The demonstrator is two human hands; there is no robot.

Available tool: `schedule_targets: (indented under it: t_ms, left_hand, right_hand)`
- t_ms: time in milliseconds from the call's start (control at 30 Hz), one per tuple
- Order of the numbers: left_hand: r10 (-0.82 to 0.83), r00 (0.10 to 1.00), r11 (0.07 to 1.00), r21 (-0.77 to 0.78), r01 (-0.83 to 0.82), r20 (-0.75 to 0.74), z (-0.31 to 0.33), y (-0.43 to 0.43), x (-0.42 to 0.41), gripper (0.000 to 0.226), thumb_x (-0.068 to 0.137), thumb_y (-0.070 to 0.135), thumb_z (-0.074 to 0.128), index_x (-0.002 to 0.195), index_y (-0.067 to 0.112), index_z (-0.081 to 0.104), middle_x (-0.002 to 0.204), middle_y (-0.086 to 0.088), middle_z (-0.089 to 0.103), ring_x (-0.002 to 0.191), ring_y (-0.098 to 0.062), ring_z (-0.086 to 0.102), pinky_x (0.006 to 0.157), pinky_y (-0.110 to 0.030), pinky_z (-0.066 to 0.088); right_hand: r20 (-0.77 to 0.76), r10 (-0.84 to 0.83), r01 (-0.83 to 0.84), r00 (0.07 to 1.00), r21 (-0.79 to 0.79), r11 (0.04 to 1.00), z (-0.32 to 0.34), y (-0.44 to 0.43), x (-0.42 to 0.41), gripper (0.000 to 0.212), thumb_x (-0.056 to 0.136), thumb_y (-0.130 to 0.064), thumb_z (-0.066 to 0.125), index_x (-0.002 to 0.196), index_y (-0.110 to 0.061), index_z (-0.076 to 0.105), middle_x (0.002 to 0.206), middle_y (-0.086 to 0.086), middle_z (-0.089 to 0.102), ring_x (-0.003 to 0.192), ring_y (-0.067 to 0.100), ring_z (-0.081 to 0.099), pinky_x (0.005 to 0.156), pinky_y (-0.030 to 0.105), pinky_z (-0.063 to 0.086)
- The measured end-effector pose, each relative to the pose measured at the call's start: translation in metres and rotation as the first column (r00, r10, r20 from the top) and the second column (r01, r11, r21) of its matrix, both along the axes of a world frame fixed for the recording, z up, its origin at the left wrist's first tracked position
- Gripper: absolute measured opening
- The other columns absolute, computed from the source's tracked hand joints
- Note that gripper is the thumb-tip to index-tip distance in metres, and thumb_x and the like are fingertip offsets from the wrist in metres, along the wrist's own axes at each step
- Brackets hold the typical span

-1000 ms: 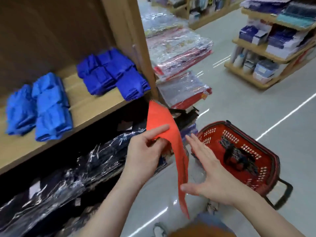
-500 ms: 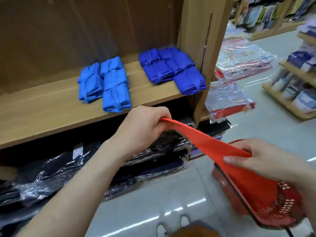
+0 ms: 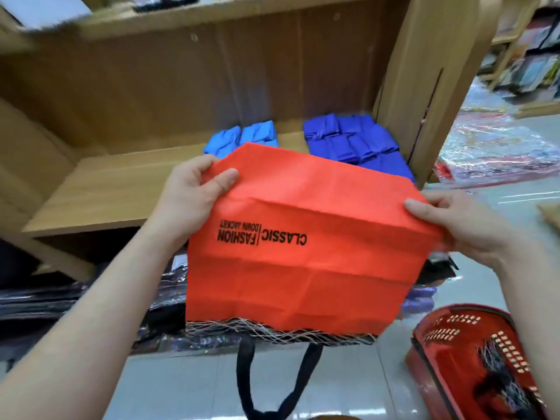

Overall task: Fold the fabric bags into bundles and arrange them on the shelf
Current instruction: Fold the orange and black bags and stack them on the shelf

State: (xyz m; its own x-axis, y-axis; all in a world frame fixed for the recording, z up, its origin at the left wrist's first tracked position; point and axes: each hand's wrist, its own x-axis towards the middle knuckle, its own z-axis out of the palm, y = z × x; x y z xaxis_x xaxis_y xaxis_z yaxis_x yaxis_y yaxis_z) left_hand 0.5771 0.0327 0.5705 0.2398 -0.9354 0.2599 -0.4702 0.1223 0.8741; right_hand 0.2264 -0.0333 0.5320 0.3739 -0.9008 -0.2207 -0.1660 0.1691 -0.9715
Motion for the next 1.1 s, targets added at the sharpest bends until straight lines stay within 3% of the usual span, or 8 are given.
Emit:
schedule_targets:
  t_ms: [100, 233, 467, 633, 733, 833, 900, 1100]
  left_hand:
    - [0.083, 0.995, 0.996, -0.013, -0.084, -0.058, 0.003, 0.02, 0.04, 0.013, 0.094, 0.016, 0.062, 0.082, 0.019, 0.064, 0.073, 0.005, 0.06, 0.064, -0.006, 0.05, 0.06, -0.024, 0.041]
    - [0.133, 0.988, 0.991, 0.042, -0.13, -0.082, 0.02, 0.049, 0.105, 0.019, 0.095, 0.008, 0.058, 0.086, 0.024, 0.065, 0.072, 0.009, 0.066, 0.061, -0.005, 0.057, 0.058, -0.019, 0.047]
    - [0.033, 0.989, 0.962, 0.263, -0.071, 0.146, 0.068, 0.101, 0.252, 0.039, 0.077, -0.011, 0.07, 0.102, 0.019, 0.069, 0.093, 0.0, 0.076, 0.082, -0.01, 0.068, 0.073, -0.017, 0.055]
    - [0.205, 0.922, 0.978, -0.043, -0.202, 0.329, 0.104, 0.114, 0.346, 0.052, 0.074, -0.008, 0.075, 0.079, 0.044, 0.075, 0.081, 0.022, 0.072, 0.076, 0.004, 0.066, 0.072, -0.011, 0.052]
    - [0.392, 0.786, 0.893, -0.404, -0.2, 0.478, 0.12, 0.112, 0.387, 0.062, 0.078, -0.001, 0.076, 0.085, 0.059, 0.067, 0.086, 0.025, 0.064, 0.088, -0.015, 0.063, 0.08, -0.028, 0.053]
    - [0.567, 0.619, 0.734, -0.674, -0.081, 0.543, 0.115, 0.102, 0.419, 0.041, 0.086, 0.003, 0.071, 0.111, 0.037, 0.072, 0.098, 0.019, 0.054, 0.09, -0.029, 0.061, 0.08, -0.041, 0.053]
    - [0.631, 0.512, 0.689, -0.725, -0.025, 0.583, 0.092, 0.097, 0.44, 0.019, 0.091, 0.008, 0.068, 0.109, 0.013, 0.073, 0.1, 0.002, 0.059, 0.09, -0.035, 0.06, 0.079, -0.044, 0.052]
    - [0.229, 0.456, 0.971, -0.234, -0.047, 0.86, -0.035, 0.068, 0.465, 0.047, 0.078, 0.002, 0.038, 0.108, 0.005, 0.074, 0.113, -0.014, 0.07, 0.105, -0.033, 0.067, 0.093, -0.038, 0.05]
  right_hand:
    - [-0.02, 0.208, -0.205, 0.978, 0.119, 0.972, -0.013, -0.01, 0.035, 0.039, 0.075, -0.051, 0.075, 0.083, -0.014, 0.07, 0.07, -0.001, 0.065, 0.049, 0.003, 0.054, 0.04, 0.013, 0.034]
    - [0.093, 0.293, -0.305, 0.951, 0.157, 0.939, 0.001, -0.02, 0.104, 0.041, 0.073, -0.038, 0.071, 0.099, -0.006, 0.069, 0.089, 0.011, 0.071, 0.064, 0.012, 0.068, 0.042, 0.022, 0.052]
    - [0.024, 0.356, -0.344, 0.934, -0.199, 0.917, 0.068, -0.028, 0.263, 0.036, 0.077, -0.033, 0.064, 0.093, -0.002, 0.07, 0.078, 0.009, 0.068, 0.068, 0.017, 0.065, 0.053, 0.029, 0.06]
    - [0.141, 0.317, -0.213, 0.938, -0.486, 0.848, 0.136, -0.022, 0.37, 0.029, 0.07, -0.034, 0.071, 0.081, -0.008, 0.076, 0.078, 0.003, 0.073, 0.074, 0.018, 0.068, 0.072, 0.035, 0.061]
    - [0.252, 0.255, -0.017, 0.933, -0.68, 0.733, 0.166, -0.012, 0.412, 0.019, 0.065, -0.042, 0.078, 0.078, -0.029, 0.079, 0.075, -0.013, 0.073, 0.075, 0.009, 0.063, 0.076, 0.032, 0.053]
    - [0.21, 0.185, 0.092, 0.96, -0.861, 0.5, 0.166, -0.005, 0.439, 0.019, 0.08, -0.021, 0.068, 0.085, -0.035, 0.077, 0.084, -0.026, 0.071, 0.085, -0.004, 0.063, 0.081, 0.02, 0.049]
    - [0.127, 0.134, 0.069, 0.983, -0.927, 0.369, 0.142, -0.009, 0.453, 0.023, 0.08, -0.005, 0.059, 0.095, -0.013, 0.074, 0.101, -0.007, 0.073, 0.107, 0.008, 0.066, 0.097, 0.025, 0.048]
    - [-0.303, -0.088, -0.241, 0.949, -0.876, 0.418, -0.022, -0.04, 0.475, 0.028, 0.065, 0.001, 0.057, 0.087, -0.002, 0.074, 0.106, 0.001, 0.071, 0.115, 0.028, 0.063, 0.103, 0.016, 0.039]
